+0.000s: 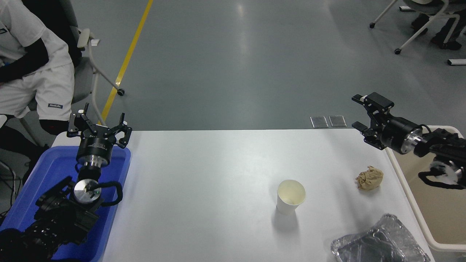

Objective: Pick up paper cup place in dustbin

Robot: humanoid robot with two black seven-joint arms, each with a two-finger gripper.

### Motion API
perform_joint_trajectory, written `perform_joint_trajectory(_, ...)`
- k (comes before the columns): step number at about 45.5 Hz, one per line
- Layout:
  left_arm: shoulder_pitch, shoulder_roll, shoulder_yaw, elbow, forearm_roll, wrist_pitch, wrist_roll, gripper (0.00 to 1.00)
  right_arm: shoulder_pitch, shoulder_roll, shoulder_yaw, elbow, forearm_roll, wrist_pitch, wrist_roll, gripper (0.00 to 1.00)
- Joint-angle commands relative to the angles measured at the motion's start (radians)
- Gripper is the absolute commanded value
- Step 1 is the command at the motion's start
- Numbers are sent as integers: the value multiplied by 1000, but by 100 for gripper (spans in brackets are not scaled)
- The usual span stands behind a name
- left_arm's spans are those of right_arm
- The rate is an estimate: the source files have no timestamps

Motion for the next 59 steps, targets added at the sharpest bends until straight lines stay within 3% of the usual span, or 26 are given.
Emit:
perform_joint_trajectory(1, 0, 0, 1, 0, 1, 0, 0, 99, 269, -47, -293, 36, -99, 271, 0, 100)
perform_joint_trajectory(6, 0, 0, 1, 0, -1, 0, 0, 99, 357, -33, -360, 51, -160, 345, 1, 100)
perform_joint_trajectory(12, 0, 0, 1, 0, -1, 0, 0, 99, 423, 62, -454, 64, -203, 409, 1, 100)
perform_joint_trajectory(23, 0, 0, 1, 0, -1, 0, 0, 99, 565, 306, -676, 97, -292, 409, 0, 100)
perform_joint_trajectory(34, 0, 0, 2, 0, -1, 0, 0, 99, 690, 430, -686, 125, -433, 409, -6, 100)
perform_joint_trajectory(48, 0, 0, 1, 0, -1, 0, 0, 99, 840, 469, -666, 243, -592, 409, -6, 100)
perform_joint_trajectory(59, 0, 0, -1, 0, -1, 0, 0, 99, 851, 487, -663, 251, -587, 409, -6, 100)
